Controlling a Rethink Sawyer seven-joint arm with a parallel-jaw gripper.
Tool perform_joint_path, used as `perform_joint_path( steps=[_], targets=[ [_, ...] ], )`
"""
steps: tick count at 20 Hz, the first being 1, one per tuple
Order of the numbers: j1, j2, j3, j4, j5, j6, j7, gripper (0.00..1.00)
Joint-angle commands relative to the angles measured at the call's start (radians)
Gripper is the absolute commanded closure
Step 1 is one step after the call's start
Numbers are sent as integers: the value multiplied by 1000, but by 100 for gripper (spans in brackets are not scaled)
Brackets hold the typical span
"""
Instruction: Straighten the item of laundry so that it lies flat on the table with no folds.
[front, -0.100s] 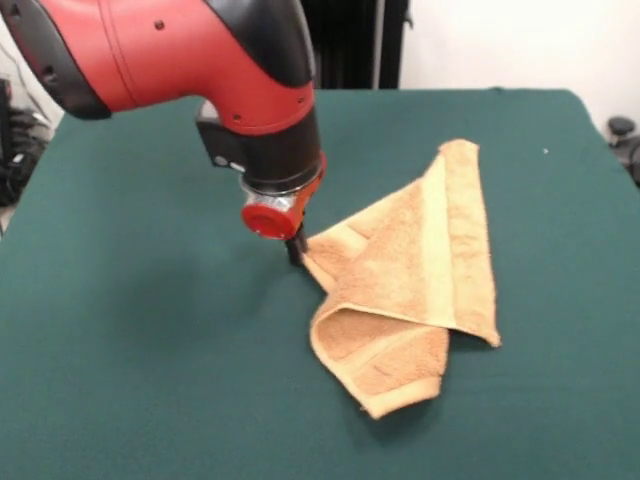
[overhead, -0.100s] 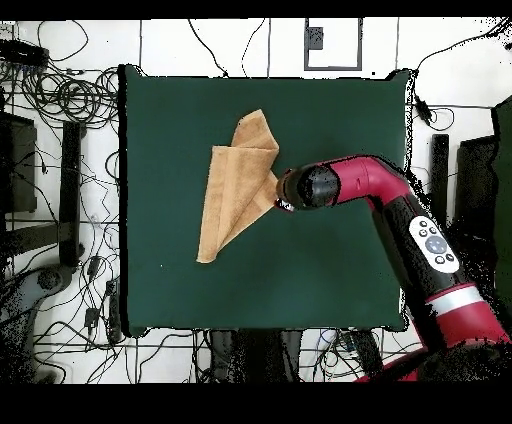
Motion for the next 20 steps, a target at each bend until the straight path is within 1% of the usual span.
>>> perform_joint_path(
  steps=[1, 4, 8, 11, 13, 16, 18, 20],
  targets=[
    [17, -20, -113, -106, -108, 169, -448, 100],
    [6, -21, -111, -118, -114, 158, -501, 100],
    [-17, -13, -106, -167, -120, 175, -623, 100],
    [-4, -13, -124, -195, -153, 174, -668, 100],
    [13, -5, -150, -250, -216, 170, -703, 100],
    [50, -15, -196, -314, -319, 156, -726, 100],
    [68, -29, -217, -343, -360, 157, -742, 100],
    [86, -53, -234, -350, -387, 148, -742, 100]
  ],
)
